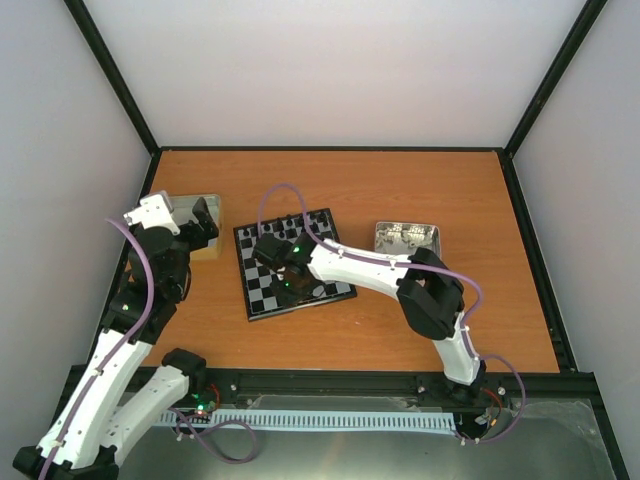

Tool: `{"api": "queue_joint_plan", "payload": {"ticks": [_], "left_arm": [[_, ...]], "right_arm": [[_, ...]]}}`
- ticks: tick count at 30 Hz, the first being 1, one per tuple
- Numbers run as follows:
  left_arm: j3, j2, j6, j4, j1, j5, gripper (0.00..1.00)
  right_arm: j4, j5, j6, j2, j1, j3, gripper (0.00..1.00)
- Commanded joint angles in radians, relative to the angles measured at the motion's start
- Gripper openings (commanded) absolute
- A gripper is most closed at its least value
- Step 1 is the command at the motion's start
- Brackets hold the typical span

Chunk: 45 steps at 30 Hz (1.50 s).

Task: Set up the chess pieces on the board
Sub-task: Place the chess piece on the chessboard.

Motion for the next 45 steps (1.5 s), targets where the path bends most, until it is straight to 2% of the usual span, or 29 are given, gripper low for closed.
{"api": "queue_joint_plan", "payload": {"ticks": [1,12,20,35,38,42,45], "left_arm": [[0.003,-0.005,-0.008,-0.003,0.002,-0.013,1.0],[-0.001,-0.007,-0.009,-0.004,0.002,-0.009,1.0],[-0.002,-0.004,-0.009,-0.004,0.003,-0.006,1.0],[-0.003,0.002,-0.009,-0.003,0.003,-0.003,1.0],[-0.004,0.004,-0.01,-0.003,0.003,-0.002,1.0],[-0.004,0.006,-0.011,-0.003,0.003,-0.001,1.0],[-0.003,0.007,-0.011,-0.003,0.003,-0.003,1.0]], "right_arm": [[-0.039,0.041,-0.015,0.035,0.014,0.057,0.03],[-0.052,0.046,-0.024,0.088,0.013,0.102,0.03],[-0.063,0.12,0.0,0.087,0.013,0.086,0.03],[-0.05,0.064,-0.013,0.118,0.012,0.079,0.06],[-0.058,0.075,-0.012,0.115,0.012,0.084,0.12],[-0.067,0.089,-0.005,0.093,0.012,0.112,0.3],[-0.072,0.103,0.002,0.071,0.009,0.148,0.38]]}}
